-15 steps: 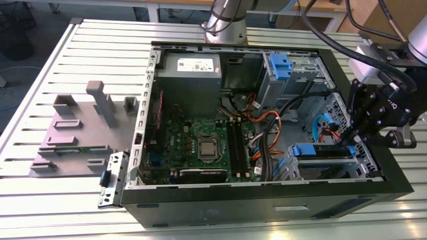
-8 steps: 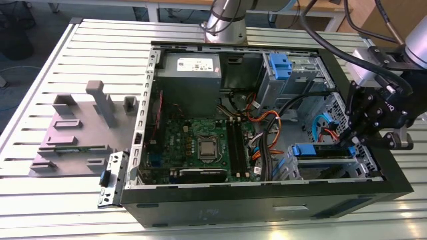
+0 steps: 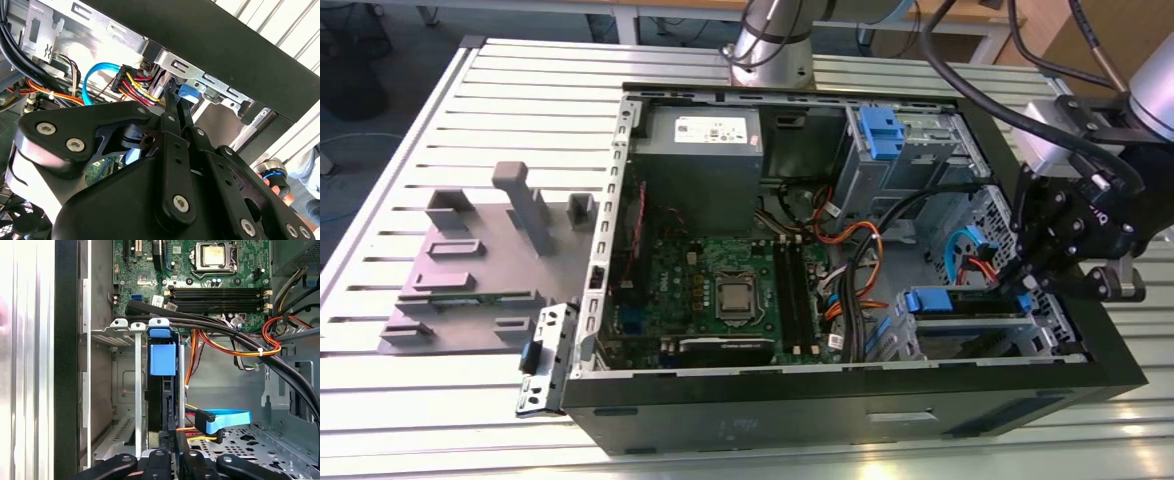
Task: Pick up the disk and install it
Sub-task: 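Insert the first disk wire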
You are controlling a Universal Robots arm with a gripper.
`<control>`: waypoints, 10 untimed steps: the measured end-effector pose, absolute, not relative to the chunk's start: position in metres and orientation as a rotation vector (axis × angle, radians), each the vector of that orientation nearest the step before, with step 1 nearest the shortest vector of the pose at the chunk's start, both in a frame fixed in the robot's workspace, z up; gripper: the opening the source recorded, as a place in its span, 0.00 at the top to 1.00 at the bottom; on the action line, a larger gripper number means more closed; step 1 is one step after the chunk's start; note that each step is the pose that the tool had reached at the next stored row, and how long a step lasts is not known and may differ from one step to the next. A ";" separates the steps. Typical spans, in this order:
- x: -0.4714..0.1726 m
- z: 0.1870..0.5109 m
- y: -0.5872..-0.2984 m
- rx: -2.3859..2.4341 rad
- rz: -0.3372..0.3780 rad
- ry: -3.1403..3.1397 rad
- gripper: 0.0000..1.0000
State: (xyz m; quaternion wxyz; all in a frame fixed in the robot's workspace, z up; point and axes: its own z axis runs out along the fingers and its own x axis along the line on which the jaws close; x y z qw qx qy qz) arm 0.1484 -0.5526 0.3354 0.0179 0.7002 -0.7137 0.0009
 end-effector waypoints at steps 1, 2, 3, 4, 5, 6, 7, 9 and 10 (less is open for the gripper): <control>0.148 0.335 -0.553 2.175 0.003 -2.217 0.84; 0.147 0.335 -0.553 2.175 0.003 -2.217 0.84; 0.147 0.335 -0.553 2.175 0.003 -2.217 0.84; 0.147 0.335 -0.554 2.175 0.003 -2.217 0.84; 0.146 0.335 -0.554 2.175 0.003 -2.217 0.84; 0.146 0.335 -0.554 2.175 0.003 -2.217 0.84; 0.145 0.335 -0.554 2.175 0.003 -2.217 0.84; 0.145 0.334 -0.554 2.175 0.003 -2.217 0.84; 0.145 0.334 -0.554 2.175 0.003 -2.217 0.84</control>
